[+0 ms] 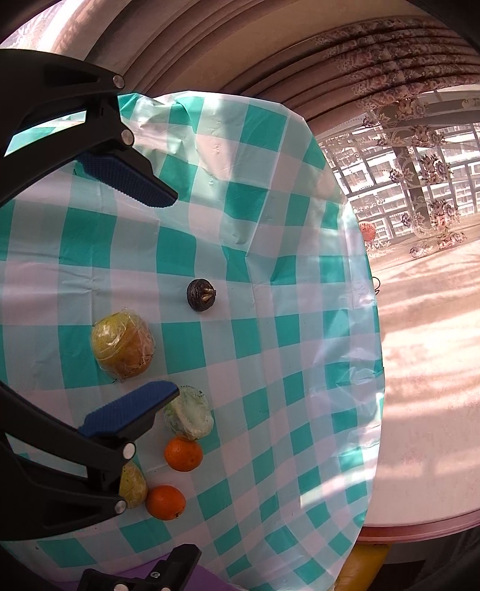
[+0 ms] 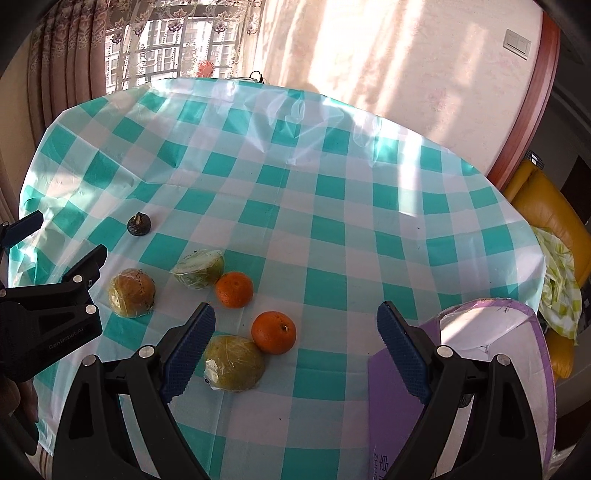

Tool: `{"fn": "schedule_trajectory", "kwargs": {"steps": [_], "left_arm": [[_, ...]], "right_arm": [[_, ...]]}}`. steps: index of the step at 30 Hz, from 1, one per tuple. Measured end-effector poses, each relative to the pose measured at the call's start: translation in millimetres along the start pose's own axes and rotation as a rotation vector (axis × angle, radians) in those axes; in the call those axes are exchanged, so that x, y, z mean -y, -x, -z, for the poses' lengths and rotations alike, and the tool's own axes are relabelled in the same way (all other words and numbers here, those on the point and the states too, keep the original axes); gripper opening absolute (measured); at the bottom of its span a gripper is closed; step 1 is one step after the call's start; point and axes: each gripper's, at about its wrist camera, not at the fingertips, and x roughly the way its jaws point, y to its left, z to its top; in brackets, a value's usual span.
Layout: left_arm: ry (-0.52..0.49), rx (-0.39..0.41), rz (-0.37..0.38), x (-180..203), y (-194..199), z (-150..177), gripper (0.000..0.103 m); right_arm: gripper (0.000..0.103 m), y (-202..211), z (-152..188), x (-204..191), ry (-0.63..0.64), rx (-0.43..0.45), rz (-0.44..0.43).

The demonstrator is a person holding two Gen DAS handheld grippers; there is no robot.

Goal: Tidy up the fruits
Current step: 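Move both open tools back over the fruits on the table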

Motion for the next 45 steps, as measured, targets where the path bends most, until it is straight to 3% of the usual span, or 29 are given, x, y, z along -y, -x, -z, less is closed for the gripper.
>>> {"fn": "schedule_trajectory", "kwargs": {"steps": [28,45], "left_arm": [[0.062,-0.088,-0.043,-48.8,-52.2,16.3,0.095],[0.058,-0.167,-0.049,-54.3,-98.6,26.8,0.095]], "right_arm": [[0.086,-40.1,-12.7,-52.0,0.081,-0.064,-0.042],[0.086,-86.0,-14.1,-69.6,0.097,-0.13,-0.066]]}}
